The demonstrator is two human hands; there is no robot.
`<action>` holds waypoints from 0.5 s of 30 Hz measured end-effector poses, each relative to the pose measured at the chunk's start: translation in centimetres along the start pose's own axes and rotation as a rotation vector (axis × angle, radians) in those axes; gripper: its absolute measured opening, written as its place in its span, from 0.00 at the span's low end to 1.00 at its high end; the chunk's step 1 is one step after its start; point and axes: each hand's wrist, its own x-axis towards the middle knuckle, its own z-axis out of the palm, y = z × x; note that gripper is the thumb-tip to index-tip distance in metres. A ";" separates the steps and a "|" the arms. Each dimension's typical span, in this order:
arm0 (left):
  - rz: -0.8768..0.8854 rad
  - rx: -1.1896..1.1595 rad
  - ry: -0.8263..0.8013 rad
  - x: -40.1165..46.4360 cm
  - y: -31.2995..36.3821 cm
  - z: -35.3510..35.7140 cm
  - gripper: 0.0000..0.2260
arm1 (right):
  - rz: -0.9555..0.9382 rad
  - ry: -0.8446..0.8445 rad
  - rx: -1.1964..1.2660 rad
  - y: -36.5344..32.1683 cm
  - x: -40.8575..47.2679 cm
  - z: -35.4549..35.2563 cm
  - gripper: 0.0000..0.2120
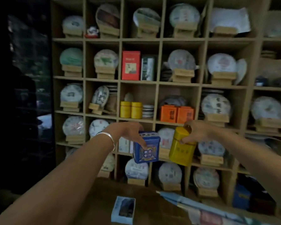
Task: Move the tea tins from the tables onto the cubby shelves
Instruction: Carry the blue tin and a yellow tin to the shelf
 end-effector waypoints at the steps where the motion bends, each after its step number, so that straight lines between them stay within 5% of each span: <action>1: -0.023 -0.007 0.017 0.3 -1.0 -0.7 0.29 | -0.032 0.002 0.014 -0.3 1.8 0.1 0.31; 15: -0.068 -0.057 0.197 9.5 -12.3 -6.5 0.26 | -0.149 0.171 0.082 -5.6 20.0 0.1 0.47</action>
